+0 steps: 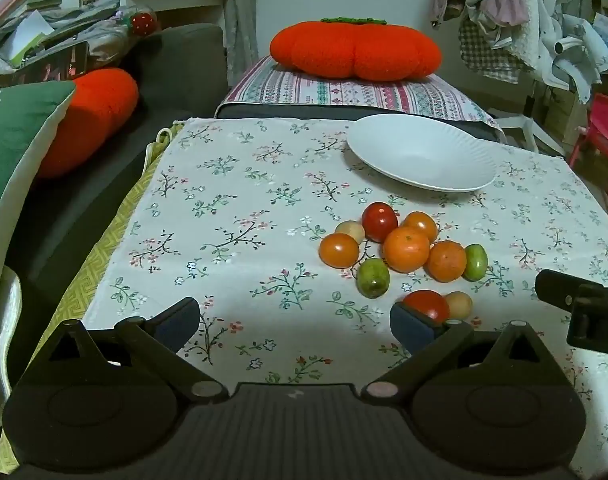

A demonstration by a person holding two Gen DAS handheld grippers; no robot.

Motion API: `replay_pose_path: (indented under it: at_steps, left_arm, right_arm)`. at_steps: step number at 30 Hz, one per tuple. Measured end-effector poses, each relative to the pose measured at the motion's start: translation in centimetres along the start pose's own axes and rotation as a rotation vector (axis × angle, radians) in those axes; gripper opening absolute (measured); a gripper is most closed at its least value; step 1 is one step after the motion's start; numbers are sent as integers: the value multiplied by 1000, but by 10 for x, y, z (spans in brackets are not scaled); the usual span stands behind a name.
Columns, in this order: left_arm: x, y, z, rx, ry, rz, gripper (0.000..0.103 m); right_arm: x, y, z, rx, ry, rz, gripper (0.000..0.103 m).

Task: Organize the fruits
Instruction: 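Move both grippers toward the pile of fruits on the cloth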

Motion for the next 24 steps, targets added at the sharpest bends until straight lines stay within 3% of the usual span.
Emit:
replay_pose_path:
  at_steps: [11,19,24]
  left_arm:
    - [13,-10,9,13,28,-4,93]
    - [32,-24,15,40,78,-22,93]
    - [2,-23,13,21,-18,-90,92]
  right_arm:
    - [0,-3,3,5,9,6,103]
    - [-35,-10,9,2,-169,39,103]
    - [-29,-29,4,63,-259,127,102]
Point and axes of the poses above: each gripper's, at about its wrist camera, not at the fingertips, and y roughly against the way its jaws point, x to its left, z to its top, the point moved 8 cm from there along -y, roughly the way its jaws point, and after that the axes turned 12 degrees about z, right-handed, at the moved point
